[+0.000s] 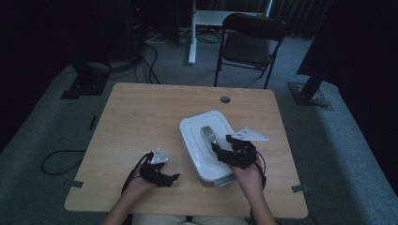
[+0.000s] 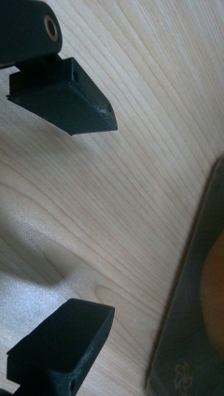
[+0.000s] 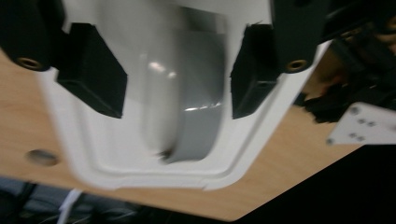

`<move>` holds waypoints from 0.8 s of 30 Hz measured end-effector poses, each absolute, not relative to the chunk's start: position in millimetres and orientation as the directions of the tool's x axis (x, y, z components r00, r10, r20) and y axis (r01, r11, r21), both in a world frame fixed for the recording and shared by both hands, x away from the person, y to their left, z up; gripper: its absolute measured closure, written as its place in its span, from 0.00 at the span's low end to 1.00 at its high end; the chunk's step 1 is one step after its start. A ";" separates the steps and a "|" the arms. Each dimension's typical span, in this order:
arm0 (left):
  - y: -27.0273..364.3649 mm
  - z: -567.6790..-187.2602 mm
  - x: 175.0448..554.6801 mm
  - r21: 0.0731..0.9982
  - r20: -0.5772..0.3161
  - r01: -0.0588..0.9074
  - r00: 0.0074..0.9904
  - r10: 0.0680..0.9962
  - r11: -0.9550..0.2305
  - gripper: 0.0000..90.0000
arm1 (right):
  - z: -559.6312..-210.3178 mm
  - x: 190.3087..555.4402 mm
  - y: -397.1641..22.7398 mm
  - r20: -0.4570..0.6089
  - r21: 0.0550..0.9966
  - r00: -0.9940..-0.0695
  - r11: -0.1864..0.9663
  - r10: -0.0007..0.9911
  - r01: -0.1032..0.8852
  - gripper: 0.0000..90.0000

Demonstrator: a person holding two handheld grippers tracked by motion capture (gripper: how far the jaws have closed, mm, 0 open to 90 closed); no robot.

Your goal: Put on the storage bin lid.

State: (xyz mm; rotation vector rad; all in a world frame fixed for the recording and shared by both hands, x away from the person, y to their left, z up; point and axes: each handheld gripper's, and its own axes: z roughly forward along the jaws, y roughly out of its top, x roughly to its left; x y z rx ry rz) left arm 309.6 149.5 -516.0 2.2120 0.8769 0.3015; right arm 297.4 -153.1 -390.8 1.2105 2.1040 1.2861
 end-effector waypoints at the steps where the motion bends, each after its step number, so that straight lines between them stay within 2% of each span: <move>1: 149.2 -515.9 309.7 0.703 -0.043 0.499 0.741 0.670 -0.506 0.13 | -389.5 297.5 -156.2 0.092 0.863 -0.546 0.207 0.833 0.461 0.37; 5: 148.6 -514.6 310.6 0.704 -0.055 0.500 0.746 0.664 -0.504 0.13 | -387.5 299.5 -169.5 0.103 0.863 -0.552 0.202 0.827 0.463 0.20; 9: 148.1 -511.8 311.8 0.708 -0.054 0.499 0.744 0.666 -0.499 0.13 | -387.6 300.8 -180.1 0.069 0.871 -0.523 0.205 0.849 0.447 0.15; 18: 143.1 -509.2 316.3 0.706 -0.062 0.494 0.756 0.651 -0.507 0.13 | -387.2 312.5 -212.1 0.050 0.883 -0.470 0.181 0.881 0.432 0.15; 24: 139.4 -504.3 321.0 0.711 -0.047 0.486 0.754 0.656 -0.508 0.13 | -399.6 323.4 -230.8 0.038 0.894 -0.425 0.159 0.904 0.418 0.15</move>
